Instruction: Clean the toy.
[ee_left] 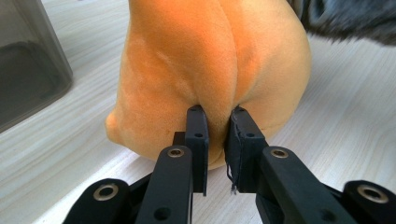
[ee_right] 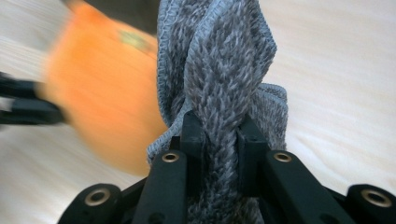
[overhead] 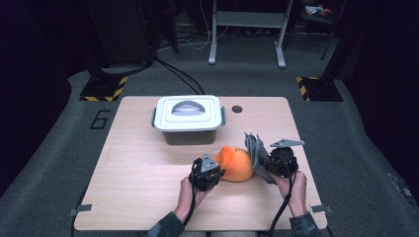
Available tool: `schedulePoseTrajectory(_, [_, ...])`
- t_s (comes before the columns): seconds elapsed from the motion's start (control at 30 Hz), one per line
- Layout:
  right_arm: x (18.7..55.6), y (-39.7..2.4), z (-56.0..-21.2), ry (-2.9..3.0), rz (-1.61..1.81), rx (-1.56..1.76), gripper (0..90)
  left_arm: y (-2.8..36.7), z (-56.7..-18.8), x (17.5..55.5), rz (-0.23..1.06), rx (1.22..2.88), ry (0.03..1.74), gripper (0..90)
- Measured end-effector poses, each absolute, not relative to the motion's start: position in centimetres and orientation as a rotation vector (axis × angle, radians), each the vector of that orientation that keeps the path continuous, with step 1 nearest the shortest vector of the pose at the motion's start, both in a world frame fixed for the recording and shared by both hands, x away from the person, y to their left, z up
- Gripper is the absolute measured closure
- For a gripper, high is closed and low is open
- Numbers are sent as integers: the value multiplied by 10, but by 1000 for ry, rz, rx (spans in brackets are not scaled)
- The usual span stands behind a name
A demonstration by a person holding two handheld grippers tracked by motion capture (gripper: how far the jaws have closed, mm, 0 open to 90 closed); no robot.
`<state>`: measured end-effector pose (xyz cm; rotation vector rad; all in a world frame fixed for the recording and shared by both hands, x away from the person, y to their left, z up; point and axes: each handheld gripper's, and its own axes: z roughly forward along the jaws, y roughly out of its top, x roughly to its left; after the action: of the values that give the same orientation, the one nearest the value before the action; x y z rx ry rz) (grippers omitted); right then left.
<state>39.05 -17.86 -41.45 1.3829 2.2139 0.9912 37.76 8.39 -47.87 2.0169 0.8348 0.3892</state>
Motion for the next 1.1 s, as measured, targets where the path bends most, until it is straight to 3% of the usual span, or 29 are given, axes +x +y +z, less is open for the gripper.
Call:
schedulePoseTrajectory(0.2, [385, -149, -395, 2274, 1061, 1247, 766, 82, -476, 377, 388, 2028, 825, 795])
schedulePoseTrajectory(0.5, [392, -121, -402, 2330, 1053, 1186, 763, 83, -476, 378, 386, 2047, 816, 795])
schedulePoseTrajectory(1.1, [394, -149, -418, 2247, 943, 1297, 765, 82, -479, 379, 373, 2022, 834, 796])
